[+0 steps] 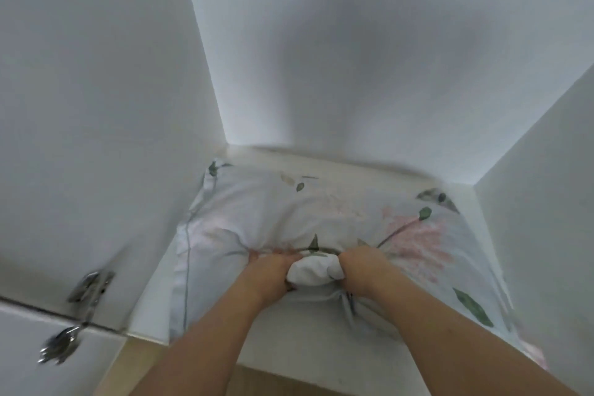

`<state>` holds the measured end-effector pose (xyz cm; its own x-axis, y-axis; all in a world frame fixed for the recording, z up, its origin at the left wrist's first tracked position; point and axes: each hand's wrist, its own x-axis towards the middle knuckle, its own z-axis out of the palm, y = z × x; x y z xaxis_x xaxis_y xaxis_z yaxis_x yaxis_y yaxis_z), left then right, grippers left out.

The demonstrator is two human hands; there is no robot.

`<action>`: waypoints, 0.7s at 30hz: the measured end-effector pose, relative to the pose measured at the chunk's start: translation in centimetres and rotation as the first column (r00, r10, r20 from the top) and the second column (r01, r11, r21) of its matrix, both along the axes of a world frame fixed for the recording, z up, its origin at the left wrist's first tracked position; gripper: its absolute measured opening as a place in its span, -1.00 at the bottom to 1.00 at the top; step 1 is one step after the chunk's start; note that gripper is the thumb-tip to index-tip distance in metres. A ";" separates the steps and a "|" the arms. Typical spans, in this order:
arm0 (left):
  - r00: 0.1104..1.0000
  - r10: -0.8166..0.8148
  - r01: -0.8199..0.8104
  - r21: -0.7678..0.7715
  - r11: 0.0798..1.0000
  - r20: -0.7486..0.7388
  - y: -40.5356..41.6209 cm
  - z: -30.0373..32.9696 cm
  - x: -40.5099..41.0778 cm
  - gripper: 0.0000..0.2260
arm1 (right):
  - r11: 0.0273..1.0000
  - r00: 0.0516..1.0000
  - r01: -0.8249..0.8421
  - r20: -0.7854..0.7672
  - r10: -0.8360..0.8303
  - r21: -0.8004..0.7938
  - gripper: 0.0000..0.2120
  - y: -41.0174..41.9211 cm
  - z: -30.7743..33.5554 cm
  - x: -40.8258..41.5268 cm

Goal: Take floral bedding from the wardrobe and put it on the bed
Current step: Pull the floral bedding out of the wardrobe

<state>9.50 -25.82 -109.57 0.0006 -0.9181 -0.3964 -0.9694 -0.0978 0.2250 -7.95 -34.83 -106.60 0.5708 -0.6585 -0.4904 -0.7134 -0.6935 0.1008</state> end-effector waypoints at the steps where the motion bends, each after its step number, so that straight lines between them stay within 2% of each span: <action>1: 0.996 0.045 -0.046 -0.008 0.999 -0.078 1.3 2.7 0.3 -0.49 | 0.999 1.000 0.017 0.012 -0.018 0.036 -0.71 1.0 2.6 0.3; 5: 0.907 0.199 -0.247 -0.087 0.965 -0.371 4.6 18.1 1.5 -0.58 | 0.991 0.993 0.091 0.064 -0.097 0.094 -0.73 3.3 17.9 1.3; 7: 0.883 0.260 -0.319 -0.091 0.943 -0.392 5.8 27.0 1.6 -0.77 | 0.987 0.988 0.111 0.093 -0.122 0.117 -0.78 5.0 26.2 1.3; 9: 0.871 0.305 -0.355 -0.066 0.932 -0.385 7.3 35.4 1.5 -0.81 | 0.977 0.972 0.165 0.147 -0.184 0.134 -0.75 8.0 33.5 1.2; 11: 0.852 0.327 -0.369 -0.025 0.929 -0.408 9.3 42.9 1.3 -0.82 | 0.952 0.939 0.239 0.203 -0.276 0.192 -0.58 11.9 40.0 1.0; 14: 0.832 0.342 -0.377 0.007 0.926 -0.437 12.6 53.4 1.0 -0.85 | 0.916 0.904 0.276 0.246 -0.351 0.292 -0.07 17.1 49.7 0.4; 16: 0.799 0.352 -0.383 0.039 0.923 -0.488 14.8 59.7 0.5 -0.84 | 0.926 0.902 0.269 0.269 -0.339 0.264 0.15 19.9 55.6 -0.1; 19: 0.767 0.346 -0.392 0.032 0.919 -0.541 17.4 68.4 0.1 -0.79 | 0.932 0.856 0.317 0.371 -0.361 0.177 0.11 23.6 63.1 -0.1; 21: 0.760 0.331 -0.389 0.017 0.921 -0.559 18.8 73.0 0.2 -0.78 | 0.916 0.794 0.378 0.460 -0.397 0.139 -0.15 25.6 66.6 0.3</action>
<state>9.70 -7.02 -36.52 0.1510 -0.9265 -0.3447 -0.5815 -0.3652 0.7270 -7.70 -9.19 -39.95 0.4382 -0.8608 -0.2588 -0.8763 -0.3451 -0.3360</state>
